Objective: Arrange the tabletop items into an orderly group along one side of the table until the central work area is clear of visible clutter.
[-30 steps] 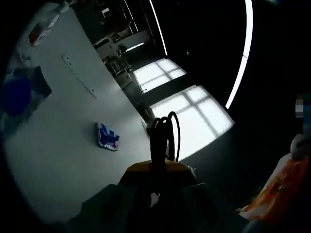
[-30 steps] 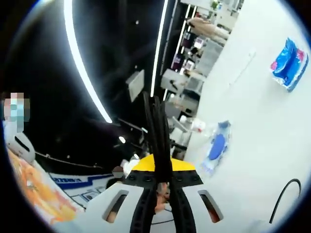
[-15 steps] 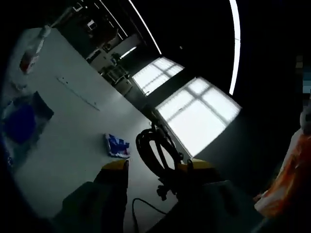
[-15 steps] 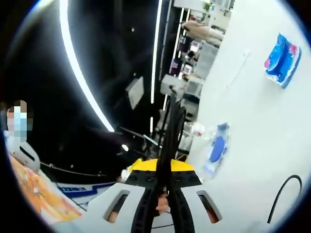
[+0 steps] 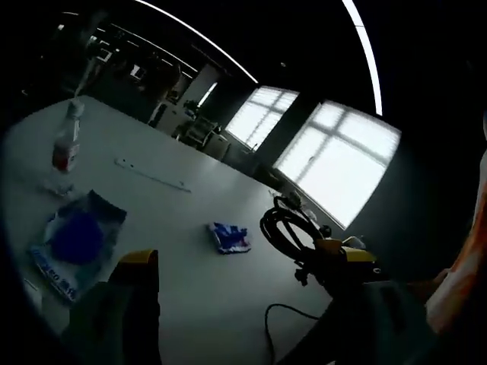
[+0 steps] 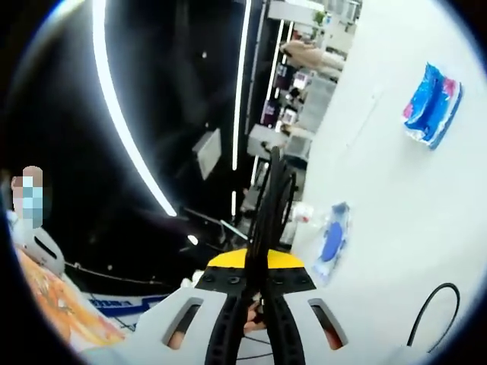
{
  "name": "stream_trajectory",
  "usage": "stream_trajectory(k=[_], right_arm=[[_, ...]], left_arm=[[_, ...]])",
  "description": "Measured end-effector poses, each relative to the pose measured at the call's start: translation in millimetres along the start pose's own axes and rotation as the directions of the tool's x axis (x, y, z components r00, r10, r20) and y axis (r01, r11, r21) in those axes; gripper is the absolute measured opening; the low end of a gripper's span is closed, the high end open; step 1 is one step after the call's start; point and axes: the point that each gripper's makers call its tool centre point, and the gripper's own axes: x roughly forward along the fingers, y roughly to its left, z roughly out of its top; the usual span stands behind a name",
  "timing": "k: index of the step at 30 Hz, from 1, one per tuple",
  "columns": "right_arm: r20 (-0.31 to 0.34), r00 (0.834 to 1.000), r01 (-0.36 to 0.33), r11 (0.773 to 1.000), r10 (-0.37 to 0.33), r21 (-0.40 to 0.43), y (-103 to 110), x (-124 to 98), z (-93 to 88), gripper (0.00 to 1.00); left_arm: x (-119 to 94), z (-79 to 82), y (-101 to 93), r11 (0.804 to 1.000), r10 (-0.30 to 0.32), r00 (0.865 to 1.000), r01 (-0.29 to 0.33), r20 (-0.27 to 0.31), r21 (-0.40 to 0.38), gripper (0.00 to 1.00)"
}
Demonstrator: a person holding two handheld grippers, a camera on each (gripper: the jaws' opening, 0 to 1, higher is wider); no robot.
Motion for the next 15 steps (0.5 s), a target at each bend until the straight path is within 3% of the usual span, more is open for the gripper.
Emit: stream_trajectory(k=[3, 15], right_arm=[[0.01, 1.0, 0.019, 1.0, -0.019, 0.007, -6.5, -5.9, 2.8, 0.03], [0.047, 0.99, 0.133, 0.991, -0.134, 0.012, -48.9, -30.8, 27.3, 0.02]], left_arm=[[-7.0, 3.4, 5.6, 0.999, 0.011, 1.0, -0.01, 0.027, -0.049, 0.97], [-26.3, 2.0, 20.3, 0.998, 0.054, 0.998, -0.053, 0.029, -0.039, 0.94]])
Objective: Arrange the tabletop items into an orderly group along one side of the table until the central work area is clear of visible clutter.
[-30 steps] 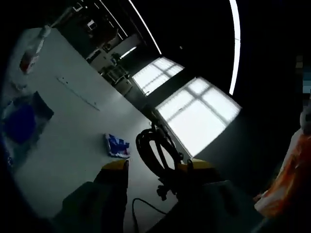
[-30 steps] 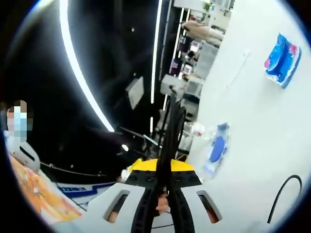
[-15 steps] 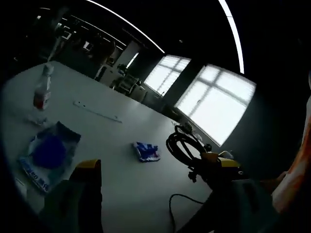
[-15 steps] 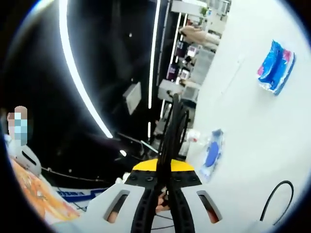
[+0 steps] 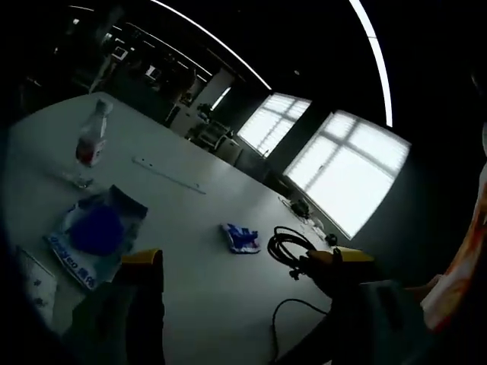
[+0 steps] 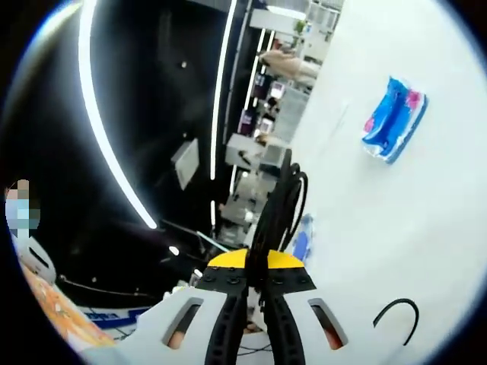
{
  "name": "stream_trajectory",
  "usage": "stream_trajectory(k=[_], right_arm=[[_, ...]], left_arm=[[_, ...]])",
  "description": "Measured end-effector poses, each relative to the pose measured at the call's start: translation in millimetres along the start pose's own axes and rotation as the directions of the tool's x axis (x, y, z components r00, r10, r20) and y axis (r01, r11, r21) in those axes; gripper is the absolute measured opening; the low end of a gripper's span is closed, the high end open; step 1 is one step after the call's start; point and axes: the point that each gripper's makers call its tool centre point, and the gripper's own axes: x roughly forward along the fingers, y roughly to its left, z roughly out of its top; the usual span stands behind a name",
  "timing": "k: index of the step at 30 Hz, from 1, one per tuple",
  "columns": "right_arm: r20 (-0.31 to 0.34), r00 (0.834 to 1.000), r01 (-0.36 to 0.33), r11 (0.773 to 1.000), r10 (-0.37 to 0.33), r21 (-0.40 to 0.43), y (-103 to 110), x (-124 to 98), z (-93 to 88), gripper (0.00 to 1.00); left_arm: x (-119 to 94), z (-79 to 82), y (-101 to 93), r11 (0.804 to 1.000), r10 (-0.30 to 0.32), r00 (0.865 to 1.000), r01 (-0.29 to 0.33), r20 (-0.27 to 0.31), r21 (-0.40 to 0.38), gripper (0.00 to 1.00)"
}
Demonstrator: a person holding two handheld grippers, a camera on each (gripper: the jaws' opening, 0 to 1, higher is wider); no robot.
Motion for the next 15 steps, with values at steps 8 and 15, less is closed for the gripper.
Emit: stream_trajectory(k=[8, 15], right_arm=[[0.012, 0.999, 0.032, 0.999, -0.031, -0.024, -9.0, -4.3, 13.8, 0.02], [0.006, 0.998, 0.07, 0.997, -0.07, -0.03, -27.3, -3.7, 22.2, 0.02]], left_arm=[[-5.5, 0.3, 6.2, 0.999, 0.019, 1.0, -0.019, 0.016, -0.027, 0.93], [-5.0, 2.1, 5.1, 0.999, 0.02, 0.999, -0.019, 0.028, -0.031, 0.93]])
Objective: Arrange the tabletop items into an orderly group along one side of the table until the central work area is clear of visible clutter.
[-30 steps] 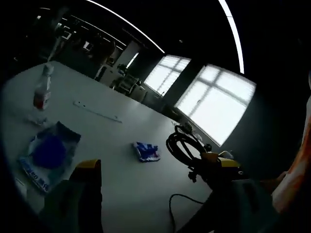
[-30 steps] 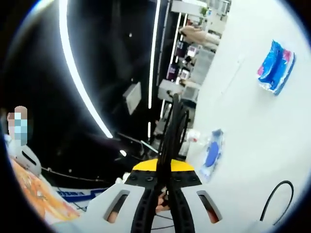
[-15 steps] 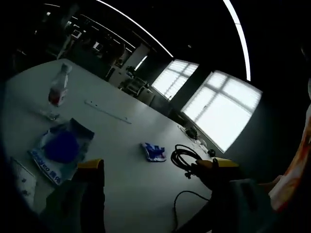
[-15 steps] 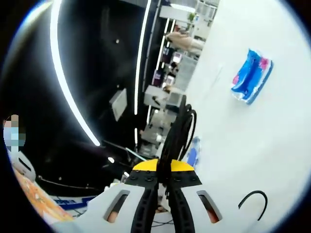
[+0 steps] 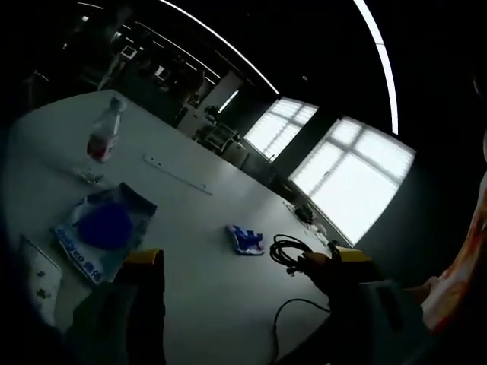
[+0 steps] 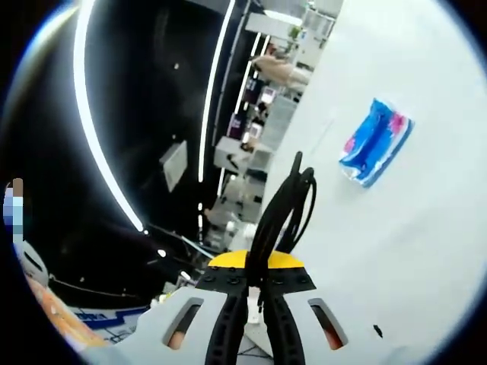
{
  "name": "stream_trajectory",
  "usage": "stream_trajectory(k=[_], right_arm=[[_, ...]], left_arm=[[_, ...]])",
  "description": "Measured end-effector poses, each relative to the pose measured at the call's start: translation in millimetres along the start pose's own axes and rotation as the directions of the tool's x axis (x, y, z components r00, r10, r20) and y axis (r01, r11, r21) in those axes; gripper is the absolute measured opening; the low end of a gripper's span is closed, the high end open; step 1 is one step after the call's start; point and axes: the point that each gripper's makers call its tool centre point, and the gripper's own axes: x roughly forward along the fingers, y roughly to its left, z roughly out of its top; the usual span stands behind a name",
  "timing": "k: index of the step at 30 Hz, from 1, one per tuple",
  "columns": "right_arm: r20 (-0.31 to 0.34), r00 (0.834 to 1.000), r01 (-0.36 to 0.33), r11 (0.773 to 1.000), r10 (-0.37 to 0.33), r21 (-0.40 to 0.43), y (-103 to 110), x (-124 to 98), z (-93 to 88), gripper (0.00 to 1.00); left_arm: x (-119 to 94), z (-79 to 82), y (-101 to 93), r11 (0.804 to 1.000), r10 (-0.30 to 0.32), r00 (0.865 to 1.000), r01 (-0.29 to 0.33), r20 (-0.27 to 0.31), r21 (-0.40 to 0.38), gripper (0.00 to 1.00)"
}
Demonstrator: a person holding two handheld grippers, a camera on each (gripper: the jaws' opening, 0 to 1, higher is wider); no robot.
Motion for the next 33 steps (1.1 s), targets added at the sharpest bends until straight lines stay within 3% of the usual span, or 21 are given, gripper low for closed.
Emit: stream_trajectory(k=[7, 14, 20, 33], right_arm=[[-0.017, 1.0, 0.019, 1.0, -0.02, -0.017, -5.1, 3.3, 1.3, 0.02], [-0.032, 0.997, 0.078, 0.997, -0.077, 0.013, -33.4, 3.4, 9.6, 0.02], [-0.034, 0.995, 0.095, 0.995, -0.093, 0.033, -44.1, 1.6, 12.1, 0.02], [0.033, 0.988, 0.141, 0.97, -0.15, 0.198, -71.3, 6.1, -0.5, 0.02]], left_arm=[[-1.0, -0.3, -0.1, 1.0, 0.002, 1.0, -0.002, 0.007, -0.011, 0.93], [-5.1, -6.0, 2.5, 0.999, 0.014, 1.0, -0.013, 0.004, -0.034, 0.92], [-10.7, -6.1, 3.9, 0.999, 0.022, 1.0, -0.022, 0.008, -0.039, 0.92], [-13.0, -11.0, 4.4, 0.998, 0.024, 1.0, -0.024, 0.006, -0.058, 0.9]])
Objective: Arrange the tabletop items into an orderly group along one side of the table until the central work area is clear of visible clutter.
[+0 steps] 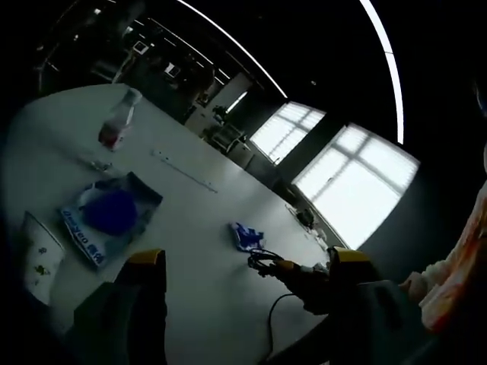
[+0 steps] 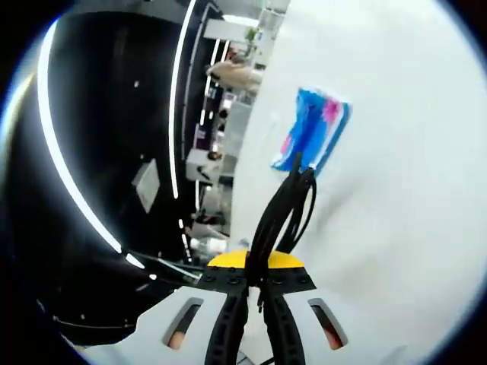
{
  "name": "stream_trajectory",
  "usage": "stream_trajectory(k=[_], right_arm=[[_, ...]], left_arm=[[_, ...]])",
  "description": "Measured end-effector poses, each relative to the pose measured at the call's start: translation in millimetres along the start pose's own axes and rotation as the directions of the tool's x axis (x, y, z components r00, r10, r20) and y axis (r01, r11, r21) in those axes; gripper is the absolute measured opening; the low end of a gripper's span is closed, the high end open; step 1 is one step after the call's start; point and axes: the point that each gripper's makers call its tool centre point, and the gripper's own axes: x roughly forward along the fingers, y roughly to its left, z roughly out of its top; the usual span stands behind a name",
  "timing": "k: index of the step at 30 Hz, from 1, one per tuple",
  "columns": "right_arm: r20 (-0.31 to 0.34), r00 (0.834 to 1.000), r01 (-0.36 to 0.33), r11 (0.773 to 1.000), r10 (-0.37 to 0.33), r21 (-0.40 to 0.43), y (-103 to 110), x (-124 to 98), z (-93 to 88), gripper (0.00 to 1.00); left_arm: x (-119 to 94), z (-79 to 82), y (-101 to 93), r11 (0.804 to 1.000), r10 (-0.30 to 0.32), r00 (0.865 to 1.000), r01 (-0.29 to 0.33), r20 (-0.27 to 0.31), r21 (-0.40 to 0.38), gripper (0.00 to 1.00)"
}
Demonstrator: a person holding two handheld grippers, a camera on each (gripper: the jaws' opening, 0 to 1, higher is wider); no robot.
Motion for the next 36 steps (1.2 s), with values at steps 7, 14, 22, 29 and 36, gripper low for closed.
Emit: stream_trajectory(k=[7, 14, 22, 29, 36], right_arm=[[-0.001, 1.0, 0.018, 1.0, -0.018, 0.024, -13.4, 9.1, -4.1, 0.03], [0.04, 0.999, 0.026, 0.997, -0.029, 0.072, -21.4, 18.9, 3.1, 0.03], [0.072, 0.995, 0.061, 0.99, -0.071, 0.126, -32.9, 21.5, 10.6, 0.03], [0.068, 0.984, 0.148, 0.965, -0.167, 0.218, -54.7, 19.5, 5.5, 0.04], [0.088, 0.966, 0.206, 0.931, -0.242, 0.301, -72.5, 16.8, -2.2, 0.06]], left_arm=[[-2.5, 1.1, -0.2, 1.0, 0.004, 1.0, -0.004, 0.008, -0.005, 0.9], [-4.5, -2.3, -0.9, 1.0, 0.004, 1.0, -0.004, 0.004, -0.012, 0.89], [-4.8, -3.7, 0.1, 1.0, 0.009, 1.0, -0.009, 0.0, -0.011, 0.89], [-3.2, -5.0, -3.6, 1.0, 0.002, 1.0, -0.002, -0.001, -0.013, 0.89], [-3.7, -6.7, -3.1, 1.0, 0.001, 1.0, -0.001, -0.007, -0.024, 0.88]])
